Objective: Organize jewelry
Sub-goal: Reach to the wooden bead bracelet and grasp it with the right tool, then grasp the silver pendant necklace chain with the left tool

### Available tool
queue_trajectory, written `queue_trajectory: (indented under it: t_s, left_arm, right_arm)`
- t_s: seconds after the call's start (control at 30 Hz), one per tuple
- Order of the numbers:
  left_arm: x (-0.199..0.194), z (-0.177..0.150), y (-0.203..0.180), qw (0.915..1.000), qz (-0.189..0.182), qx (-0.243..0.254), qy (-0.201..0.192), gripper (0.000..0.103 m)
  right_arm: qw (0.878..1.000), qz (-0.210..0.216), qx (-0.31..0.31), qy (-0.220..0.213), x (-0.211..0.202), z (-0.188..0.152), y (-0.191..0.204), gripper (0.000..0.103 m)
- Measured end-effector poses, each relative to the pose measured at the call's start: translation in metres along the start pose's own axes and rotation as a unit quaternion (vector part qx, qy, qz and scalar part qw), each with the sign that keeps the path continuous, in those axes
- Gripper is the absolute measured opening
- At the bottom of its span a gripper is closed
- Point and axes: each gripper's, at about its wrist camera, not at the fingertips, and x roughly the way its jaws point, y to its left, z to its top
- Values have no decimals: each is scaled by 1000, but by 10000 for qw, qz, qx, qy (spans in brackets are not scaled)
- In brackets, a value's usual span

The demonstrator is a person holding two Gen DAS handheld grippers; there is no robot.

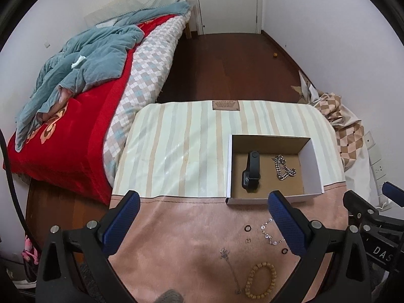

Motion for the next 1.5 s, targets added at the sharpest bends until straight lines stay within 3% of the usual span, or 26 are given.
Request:
queue_trajectory:
  t_s: [0.33,0.43,0.63,0.7,0.77,0.9,1.0,1.03,1.07,1.27,1.5]
  left_arm:
    - [-30,-34,19,9998,85,-154,-107,103]
    - [-19,-59,27,9995,269,-166,92,103]
    - [29,-113,38,9947,657,-164,778,103]
    - [41,-127,40,9925,711,-174,980,103]
    - [52,-137,41,9904,732,-180,1160,103]
    - [63,-148,40,9879,706,-171,1367,103]
    - [66,-153,37,9876,646,-103,1425,103]
    - [66,-156,35,9879,570,-78,1440,103]
    - [67,-157,32,9882,493,-65,1450,103]
    - [67,-165,3,9892,87,155,1453,103]
    - [79,-183,-40,9845,-337,604,1614,99]
  right_arm:
    - [9997,164,108,-163,-45,-34,1,98]
    - [9997,222,85,78,-31,-57,5,98]
    - [9934,566,122,993,38,-122,15,97]
    - [9908,647,107,1181,58,-141,21,88]
    - [9891,608,30,1339,76,-157,28,66]
    - [9863,594,-134,1535,97,-176,40,47]
    - [9889,454,-417,1354,97,-185,50,31]
    - [9894,413,-463,1315,96,-188,51,14]
    - [9897,411,-465,1286,96,-190,50,10]
    - [9916,317,-25,1256,94,-195,15,9]
    - [9912,101,358,1267,89,-194,-35,9]
